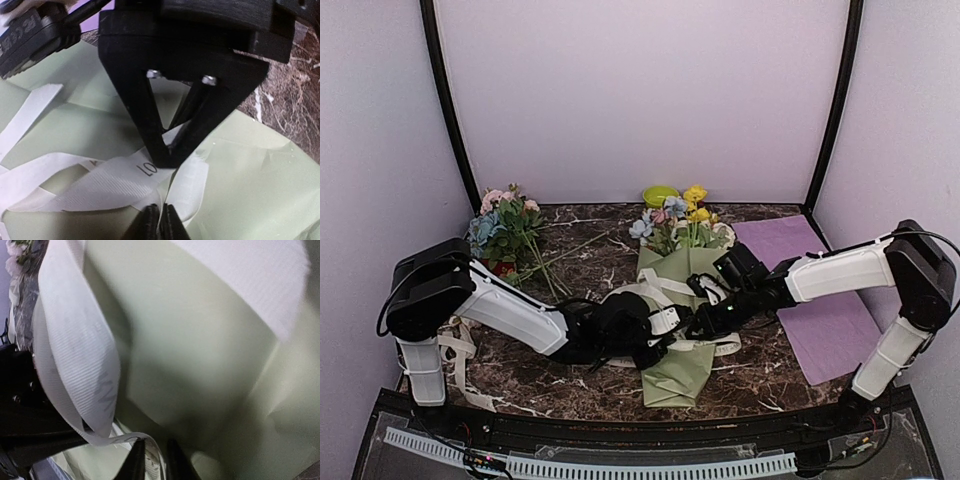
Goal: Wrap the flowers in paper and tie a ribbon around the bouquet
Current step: Cross the ribbon over the folded bouquet, then tie the ribbon around the folded bouquet.
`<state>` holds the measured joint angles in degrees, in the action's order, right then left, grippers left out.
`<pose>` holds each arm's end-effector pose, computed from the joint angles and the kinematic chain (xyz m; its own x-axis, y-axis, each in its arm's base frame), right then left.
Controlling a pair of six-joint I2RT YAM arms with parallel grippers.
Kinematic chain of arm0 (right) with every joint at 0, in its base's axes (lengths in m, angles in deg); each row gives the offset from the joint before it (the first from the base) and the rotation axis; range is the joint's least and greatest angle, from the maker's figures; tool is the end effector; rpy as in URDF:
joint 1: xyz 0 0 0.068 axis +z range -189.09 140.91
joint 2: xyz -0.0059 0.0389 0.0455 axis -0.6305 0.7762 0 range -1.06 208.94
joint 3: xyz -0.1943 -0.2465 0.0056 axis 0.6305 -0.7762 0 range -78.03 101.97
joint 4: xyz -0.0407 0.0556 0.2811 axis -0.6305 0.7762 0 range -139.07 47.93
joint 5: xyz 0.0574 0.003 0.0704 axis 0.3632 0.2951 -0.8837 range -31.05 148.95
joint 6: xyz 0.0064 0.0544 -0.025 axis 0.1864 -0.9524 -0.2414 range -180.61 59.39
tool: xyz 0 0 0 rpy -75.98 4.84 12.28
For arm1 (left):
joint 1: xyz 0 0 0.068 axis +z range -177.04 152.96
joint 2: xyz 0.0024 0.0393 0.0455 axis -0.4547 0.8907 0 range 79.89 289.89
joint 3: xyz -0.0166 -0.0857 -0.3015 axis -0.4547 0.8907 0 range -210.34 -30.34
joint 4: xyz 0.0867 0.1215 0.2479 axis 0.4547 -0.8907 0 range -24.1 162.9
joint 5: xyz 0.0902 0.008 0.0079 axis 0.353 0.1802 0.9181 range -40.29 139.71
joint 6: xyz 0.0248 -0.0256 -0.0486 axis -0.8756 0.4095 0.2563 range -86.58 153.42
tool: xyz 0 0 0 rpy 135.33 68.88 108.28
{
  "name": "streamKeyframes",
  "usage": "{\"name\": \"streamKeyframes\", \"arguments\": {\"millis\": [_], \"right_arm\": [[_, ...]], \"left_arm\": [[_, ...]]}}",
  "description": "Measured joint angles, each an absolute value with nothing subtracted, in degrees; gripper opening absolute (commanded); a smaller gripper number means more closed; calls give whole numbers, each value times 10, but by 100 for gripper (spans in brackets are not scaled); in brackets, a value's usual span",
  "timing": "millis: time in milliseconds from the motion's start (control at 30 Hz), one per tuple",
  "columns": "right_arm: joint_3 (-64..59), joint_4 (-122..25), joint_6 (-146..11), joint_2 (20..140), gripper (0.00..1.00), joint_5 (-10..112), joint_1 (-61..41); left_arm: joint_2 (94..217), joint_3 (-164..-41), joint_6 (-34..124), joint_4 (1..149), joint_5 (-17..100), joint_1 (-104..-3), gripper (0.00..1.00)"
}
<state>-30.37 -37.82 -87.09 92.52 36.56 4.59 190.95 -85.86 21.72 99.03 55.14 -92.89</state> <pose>0.2310 0.2441 0.1668 -0.8953 -0.2848 -0.3426 -0.4342 0.7296 0.5283 0.1831 -0.3980 0.1488 -0.0194 0.5366 -0.8436 0.8972 0.3817 0.2222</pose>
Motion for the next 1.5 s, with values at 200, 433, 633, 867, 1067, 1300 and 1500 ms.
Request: {"name": "streamKeyframes", "arguments": {"millis": [200,433,633,867,1067,1300,1500], "right_arm": [[-304,-378,-874,911,42,326,23],[-291,-368,-887,864,49,290,-45],[-259,-382,-933,878,47,291,-97],[-205,-438,-977,966,47,260,-97],[-205,-460,-999,992,38,223,-84],[-204,-489,-1008,1002,27,187,-67],[-188,-478,-1007,1021,0,190,-67]], "left_arm": [[1910,-841,220,1011,551,-929,0],[1910,-836,220,1020,551,-928,0],[1910,-834,219,1024,548,-928,0],[1910,-834,218,1025,548,-928,0],[1910,-834,218,1025,548,-928,0],[1910,-834,214,1025,548,-928,0],[1910,-834,212,1024,549,-928,0]]}}
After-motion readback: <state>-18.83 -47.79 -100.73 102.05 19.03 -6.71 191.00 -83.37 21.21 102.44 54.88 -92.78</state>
